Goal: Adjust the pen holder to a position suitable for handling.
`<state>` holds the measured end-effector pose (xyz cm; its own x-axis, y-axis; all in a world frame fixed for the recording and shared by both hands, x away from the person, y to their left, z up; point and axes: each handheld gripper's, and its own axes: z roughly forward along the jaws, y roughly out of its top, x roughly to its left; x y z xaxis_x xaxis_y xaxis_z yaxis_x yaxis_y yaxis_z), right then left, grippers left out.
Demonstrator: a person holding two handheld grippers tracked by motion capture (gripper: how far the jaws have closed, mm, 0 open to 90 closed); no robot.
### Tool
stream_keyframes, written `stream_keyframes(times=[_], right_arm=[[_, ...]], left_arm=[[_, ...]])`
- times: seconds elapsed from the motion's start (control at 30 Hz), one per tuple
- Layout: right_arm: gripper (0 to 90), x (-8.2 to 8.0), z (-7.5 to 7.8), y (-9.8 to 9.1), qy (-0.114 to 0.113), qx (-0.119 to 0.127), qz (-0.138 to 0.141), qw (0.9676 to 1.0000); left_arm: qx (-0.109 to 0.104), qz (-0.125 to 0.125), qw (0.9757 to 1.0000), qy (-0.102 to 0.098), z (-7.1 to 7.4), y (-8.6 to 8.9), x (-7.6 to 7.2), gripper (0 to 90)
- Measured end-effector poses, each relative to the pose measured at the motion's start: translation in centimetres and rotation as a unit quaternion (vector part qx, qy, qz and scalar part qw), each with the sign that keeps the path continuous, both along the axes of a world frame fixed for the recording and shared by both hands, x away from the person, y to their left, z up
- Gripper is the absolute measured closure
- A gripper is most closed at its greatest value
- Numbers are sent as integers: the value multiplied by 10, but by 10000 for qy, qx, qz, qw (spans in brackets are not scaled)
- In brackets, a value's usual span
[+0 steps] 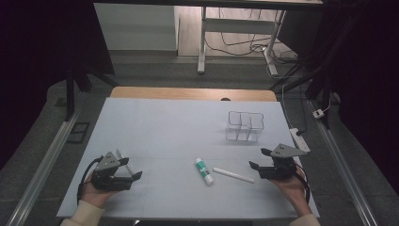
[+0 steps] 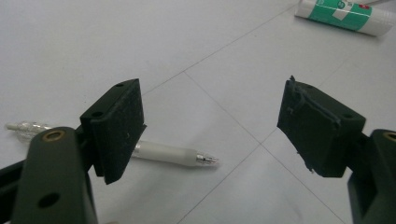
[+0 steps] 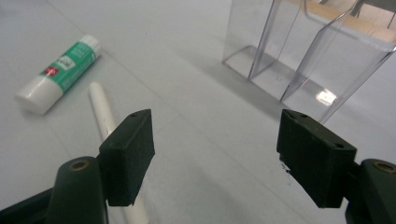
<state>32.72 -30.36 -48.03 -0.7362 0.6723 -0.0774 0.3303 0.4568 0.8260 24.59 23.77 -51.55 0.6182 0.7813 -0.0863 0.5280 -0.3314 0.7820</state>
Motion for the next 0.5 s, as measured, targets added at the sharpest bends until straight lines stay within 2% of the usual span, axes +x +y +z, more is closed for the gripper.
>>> stream_keyframes(times=[0.5], right_arm=[[286, 16, 18, -1, -71, 73, -264, 9996]], left_arm=[[3, -16, 10000, 39, -1, 0, 1, 235]])
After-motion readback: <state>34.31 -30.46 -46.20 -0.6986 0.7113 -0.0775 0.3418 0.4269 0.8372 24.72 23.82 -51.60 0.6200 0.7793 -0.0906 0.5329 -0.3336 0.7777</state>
